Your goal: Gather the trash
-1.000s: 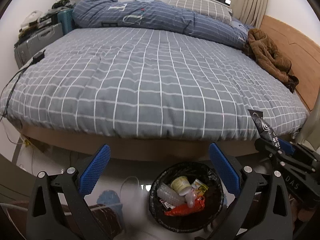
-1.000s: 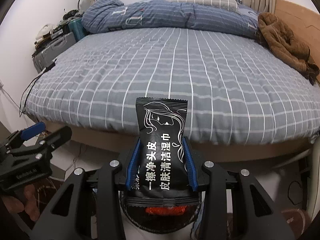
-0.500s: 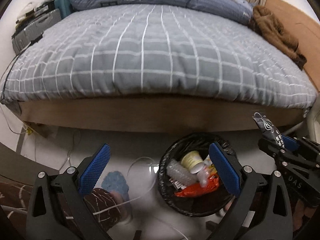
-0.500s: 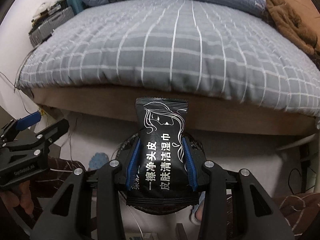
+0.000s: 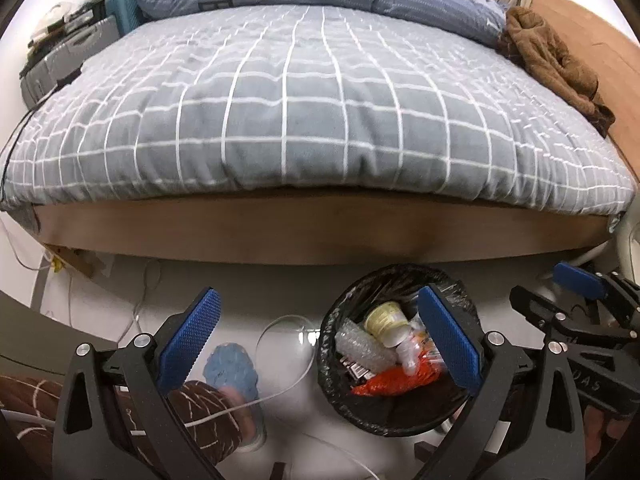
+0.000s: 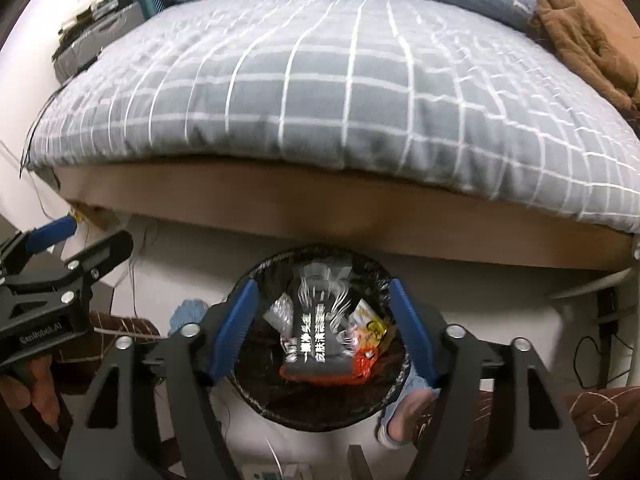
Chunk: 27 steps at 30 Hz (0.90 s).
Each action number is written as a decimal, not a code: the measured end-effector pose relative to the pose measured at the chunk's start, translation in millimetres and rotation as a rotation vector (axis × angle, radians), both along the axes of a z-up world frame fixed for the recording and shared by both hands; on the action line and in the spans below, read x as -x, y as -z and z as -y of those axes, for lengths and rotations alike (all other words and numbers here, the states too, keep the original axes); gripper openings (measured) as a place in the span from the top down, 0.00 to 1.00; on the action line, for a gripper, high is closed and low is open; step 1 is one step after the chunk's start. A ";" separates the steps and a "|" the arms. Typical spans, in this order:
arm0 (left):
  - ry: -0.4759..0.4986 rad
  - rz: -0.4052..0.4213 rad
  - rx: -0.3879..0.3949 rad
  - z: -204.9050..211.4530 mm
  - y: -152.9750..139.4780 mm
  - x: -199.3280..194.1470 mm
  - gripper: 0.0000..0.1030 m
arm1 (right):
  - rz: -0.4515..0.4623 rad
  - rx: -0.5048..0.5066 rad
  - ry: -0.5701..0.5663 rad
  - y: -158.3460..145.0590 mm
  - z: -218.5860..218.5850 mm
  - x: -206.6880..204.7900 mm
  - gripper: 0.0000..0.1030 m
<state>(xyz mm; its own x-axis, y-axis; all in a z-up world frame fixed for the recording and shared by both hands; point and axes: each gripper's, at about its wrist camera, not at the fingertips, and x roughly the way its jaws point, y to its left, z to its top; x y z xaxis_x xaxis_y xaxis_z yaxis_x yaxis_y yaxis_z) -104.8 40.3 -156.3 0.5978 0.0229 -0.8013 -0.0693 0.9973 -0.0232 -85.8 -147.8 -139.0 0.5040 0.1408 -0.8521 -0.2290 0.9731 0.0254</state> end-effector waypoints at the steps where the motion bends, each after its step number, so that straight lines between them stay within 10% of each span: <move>1: 0.006 0.010 0.004 1.4 -4.9 0.7 0.06 | 0.013 -0.001 0.009 -3.9 2.2 -0.5 0.25; 15: 0.057 0.140 0.002 37.9 -71.0 8.4 0.06 | 0.261 -0.005 0.095 -82.9 47.2 16.3 0.07; 27: 0.046 0.133 -0.021 50.7 -71.8 4.3 0.06 | 0.275 0.001 0.113 -91.0 61.1 23.0 0.07</move>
